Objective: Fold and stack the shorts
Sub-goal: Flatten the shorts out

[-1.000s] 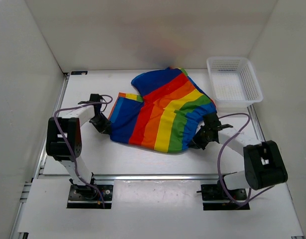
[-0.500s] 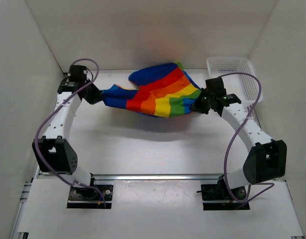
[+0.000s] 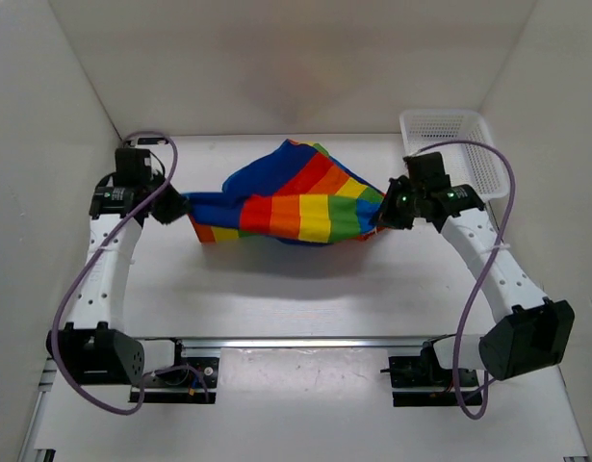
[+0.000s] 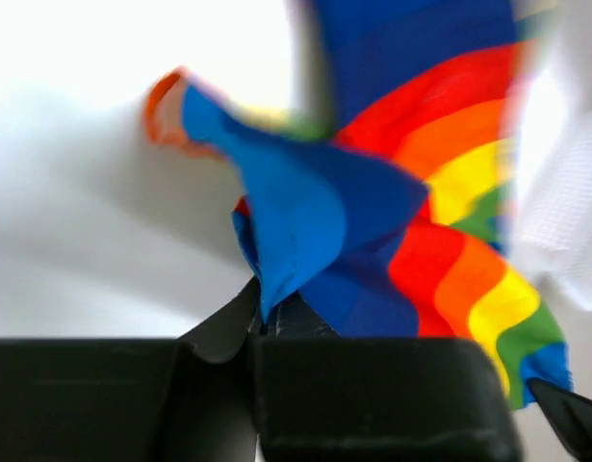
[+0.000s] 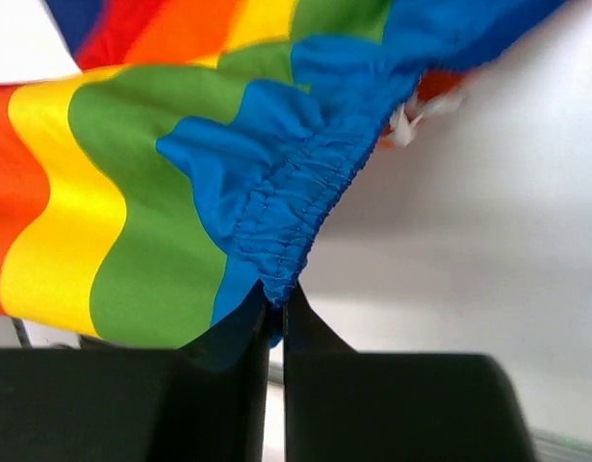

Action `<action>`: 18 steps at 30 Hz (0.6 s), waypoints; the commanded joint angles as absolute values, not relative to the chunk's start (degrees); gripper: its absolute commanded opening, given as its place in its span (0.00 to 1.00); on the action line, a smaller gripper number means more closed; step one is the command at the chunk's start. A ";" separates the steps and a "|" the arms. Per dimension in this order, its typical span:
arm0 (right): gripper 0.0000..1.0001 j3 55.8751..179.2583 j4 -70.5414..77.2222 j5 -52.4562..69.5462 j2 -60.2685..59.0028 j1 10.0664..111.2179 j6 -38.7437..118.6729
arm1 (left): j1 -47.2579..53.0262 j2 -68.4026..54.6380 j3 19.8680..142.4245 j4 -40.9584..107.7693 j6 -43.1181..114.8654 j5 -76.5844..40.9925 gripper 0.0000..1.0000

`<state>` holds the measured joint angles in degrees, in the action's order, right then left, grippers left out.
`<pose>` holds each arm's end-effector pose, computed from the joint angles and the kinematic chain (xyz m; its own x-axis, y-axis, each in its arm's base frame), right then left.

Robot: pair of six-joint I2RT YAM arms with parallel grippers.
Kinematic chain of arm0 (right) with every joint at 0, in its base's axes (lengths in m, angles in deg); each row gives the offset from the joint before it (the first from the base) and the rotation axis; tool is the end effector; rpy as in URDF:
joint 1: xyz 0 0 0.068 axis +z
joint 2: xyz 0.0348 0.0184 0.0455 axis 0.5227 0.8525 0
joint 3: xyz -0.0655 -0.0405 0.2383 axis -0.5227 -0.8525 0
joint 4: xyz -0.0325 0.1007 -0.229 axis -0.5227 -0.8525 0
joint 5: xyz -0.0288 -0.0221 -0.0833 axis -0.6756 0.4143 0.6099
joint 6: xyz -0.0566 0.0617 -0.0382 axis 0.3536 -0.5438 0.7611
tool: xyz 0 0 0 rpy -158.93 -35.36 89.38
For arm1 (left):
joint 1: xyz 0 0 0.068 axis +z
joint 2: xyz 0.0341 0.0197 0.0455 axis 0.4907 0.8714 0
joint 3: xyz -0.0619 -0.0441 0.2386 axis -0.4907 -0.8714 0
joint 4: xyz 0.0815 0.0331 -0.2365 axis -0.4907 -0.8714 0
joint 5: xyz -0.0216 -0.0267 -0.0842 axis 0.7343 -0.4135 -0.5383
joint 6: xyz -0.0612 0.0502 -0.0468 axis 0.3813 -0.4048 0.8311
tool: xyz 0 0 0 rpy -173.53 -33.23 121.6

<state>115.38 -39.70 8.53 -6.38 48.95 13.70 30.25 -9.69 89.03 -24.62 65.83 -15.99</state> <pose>0.2880 0.1020 0.2875 -0.7811 0.3217 -0.5351 0.0481 0.8855 0.4621 0.2771 -0.0050 0.3164 -0.5997 -0.6680 -0.4405 -0.4518 0.7370 -0.5027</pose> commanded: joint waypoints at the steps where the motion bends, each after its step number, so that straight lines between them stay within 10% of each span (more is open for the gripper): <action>1: 0.09 110.23 -45.30 8.01 -3.15 47.43 15.76 | 31.23 -6.47 80.79 -23.04 64.55 -14.18 0.14; 4: 0.36 115.28 -41.77 7.13 6.94 46.19 15.75 | 30.09 4.14 85.49 -22.31 63.42 -14.19 0.40; 10: 0.59 119.11 -42.29 10.99 11.90 46.19 15.75 | 29.03 7.29 92.31 -26.71 59.81 -10.60 0.84; 18: 0.66 104.79 -37.91 11.80 2.93 46.19 15.76 | 29.03 -3.97 75.97 -24.78 60.76 -8.30 0.85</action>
